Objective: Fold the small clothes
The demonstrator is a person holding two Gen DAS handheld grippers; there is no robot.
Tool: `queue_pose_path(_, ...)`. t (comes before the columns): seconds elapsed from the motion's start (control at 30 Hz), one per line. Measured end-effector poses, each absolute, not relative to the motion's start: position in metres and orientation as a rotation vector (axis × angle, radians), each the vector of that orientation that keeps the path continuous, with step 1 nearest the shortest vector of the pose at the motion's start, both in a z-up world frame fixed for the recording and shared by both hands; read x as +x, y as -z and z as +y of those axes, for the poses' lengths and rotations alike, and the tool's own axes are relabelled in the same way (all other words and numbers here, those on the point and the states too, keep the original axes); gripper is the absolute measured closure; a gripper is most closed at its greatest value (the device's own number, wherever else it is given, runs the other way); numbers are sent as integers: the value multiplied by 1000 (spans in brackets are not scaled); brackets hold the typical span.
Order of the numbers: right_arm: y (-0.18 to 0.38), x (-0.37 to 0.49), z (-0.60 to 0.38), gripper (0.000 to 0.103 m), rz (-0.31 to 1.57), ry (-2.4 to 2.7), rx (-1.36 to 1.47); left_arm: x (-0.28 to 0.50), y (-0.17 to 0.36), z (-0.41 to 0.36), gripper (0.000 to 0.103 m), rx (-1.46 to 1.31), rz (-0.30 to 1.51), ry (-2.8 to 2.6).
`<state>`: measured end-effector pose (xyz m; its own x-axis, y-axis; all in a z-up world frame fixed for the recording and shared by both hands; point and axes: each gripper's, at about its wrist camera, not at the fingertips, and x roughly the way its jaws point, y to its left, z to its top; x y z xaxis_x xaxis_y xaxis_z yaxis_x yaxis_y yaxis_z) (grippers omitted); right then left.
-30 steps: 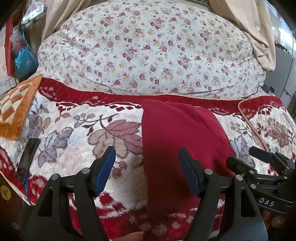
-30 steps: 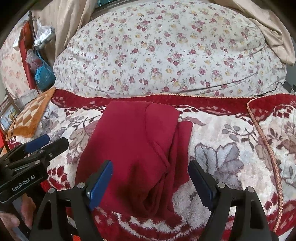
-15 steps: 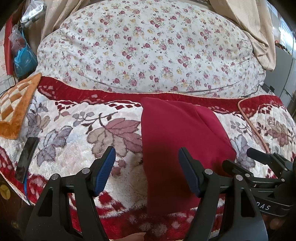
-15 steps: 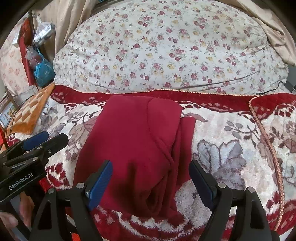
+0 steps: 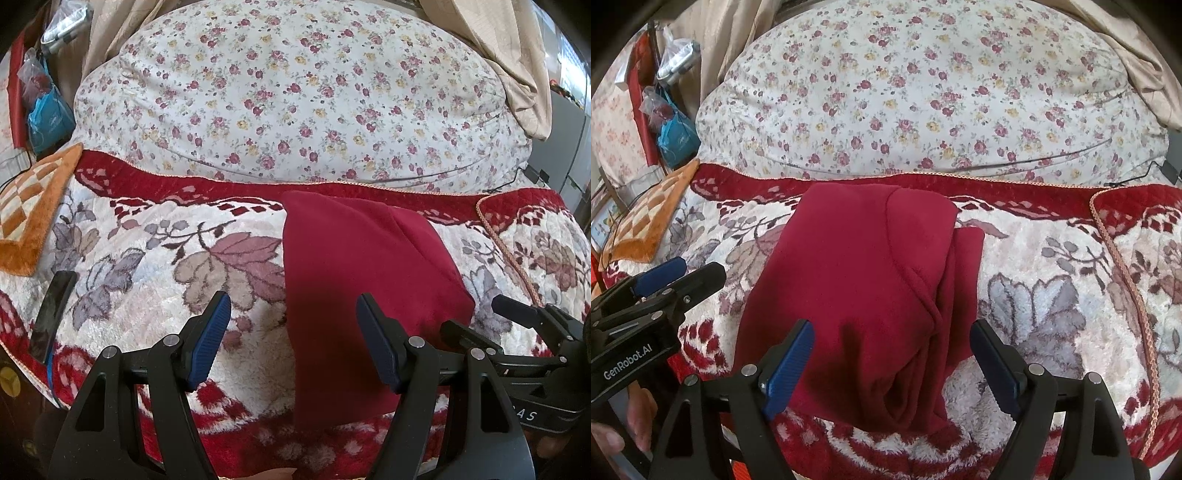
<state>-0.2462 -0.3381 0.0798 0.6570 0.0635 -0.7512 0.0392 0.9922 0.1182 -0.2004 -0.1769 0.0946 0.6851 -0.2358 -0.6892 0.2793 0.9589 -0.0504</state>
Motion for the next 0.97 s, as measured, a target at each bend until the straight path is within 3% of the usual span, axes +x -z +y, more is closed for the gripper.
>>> queue_pose_path(0.97,-72,-236,-331,18,882,-28,125,-191,-84,-170,32,59,759,305)
